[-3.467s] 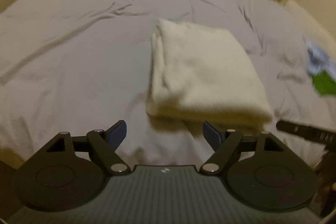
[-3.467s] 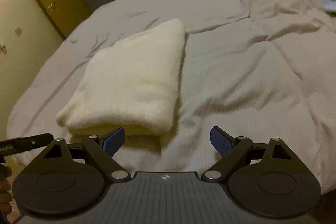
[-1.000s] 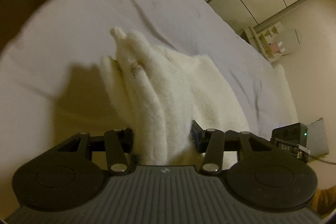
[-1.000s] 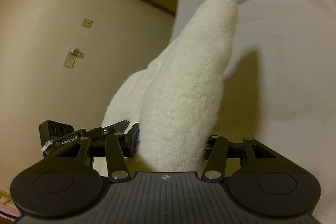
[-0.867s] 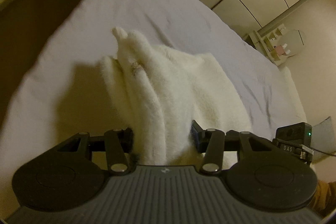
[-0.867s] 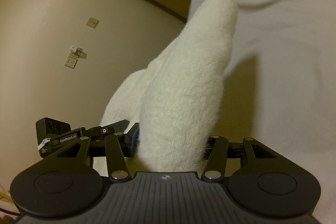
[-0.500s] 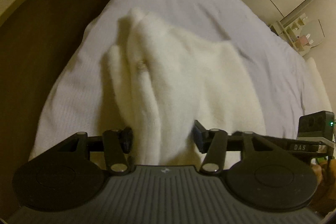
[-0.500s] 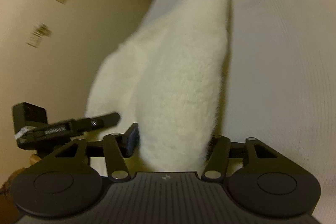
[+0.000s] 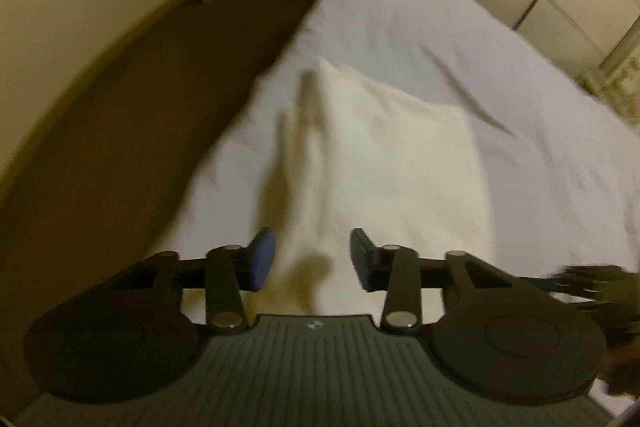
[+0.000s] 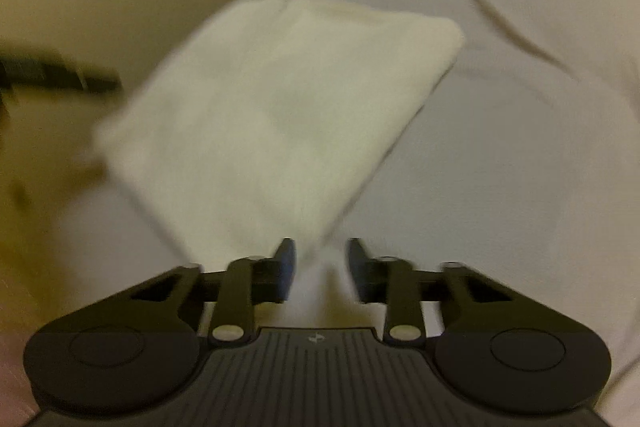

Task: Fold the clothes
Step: 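Lift the bundle with both grippers and carry it across the bed, then lower the bundle onto the duvet and open both grippers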

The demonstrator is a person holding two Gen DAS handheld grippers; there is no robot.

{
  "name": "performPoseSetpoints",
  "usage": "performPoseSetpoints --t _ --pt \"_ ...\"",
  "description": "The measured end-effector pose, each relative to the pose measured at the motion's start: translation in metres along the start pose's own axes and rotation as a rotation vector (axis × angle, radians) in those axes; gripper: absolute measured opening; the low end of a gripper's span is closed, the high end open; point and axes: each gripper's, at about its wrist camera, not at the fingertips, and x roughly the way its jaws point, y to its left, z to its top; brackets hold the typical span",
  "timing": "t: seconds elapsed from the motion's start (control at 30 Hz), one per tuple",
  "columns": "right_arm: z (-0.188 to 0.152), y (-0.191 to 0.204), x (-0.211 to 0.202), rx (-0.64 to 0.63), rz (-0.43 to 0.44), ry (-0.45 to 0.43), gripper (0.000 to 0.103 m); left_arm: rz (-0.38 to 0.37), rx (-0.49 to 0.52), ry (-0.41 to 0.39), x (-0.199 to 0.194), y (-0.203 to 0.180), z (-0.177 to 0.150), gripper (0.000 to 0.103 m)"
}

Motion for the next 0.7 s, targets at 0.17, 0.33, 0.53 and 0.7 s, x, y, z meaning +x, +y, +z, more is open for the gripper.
performPoseSetpoints --t 0.17,0.33,0.53,0.7 --pt "-0.011 0.032 0.015 -0.113 -0.012 0.034 0.015 0.04 0.09 0.045 0.021 -0.014 -0.025 0.027" --pt "-0.007 0.048 0.034 -0.138 -0.03 0.059 0.009 0.089 0.033 0.027 0.055 0.009 -0.003 0.022" --pt "0.002 0.043 0.029 -0.098 -0.002 0.101 0.009 0.122 0.12 0.04 0.047 0.006 -0.003 0.02" --pt "0.014 0.02 -0.003 -0.023 0.03 0.019 0.016 0.096 0.206 -0.01 0.005 -0.014 -0.008 0.02"
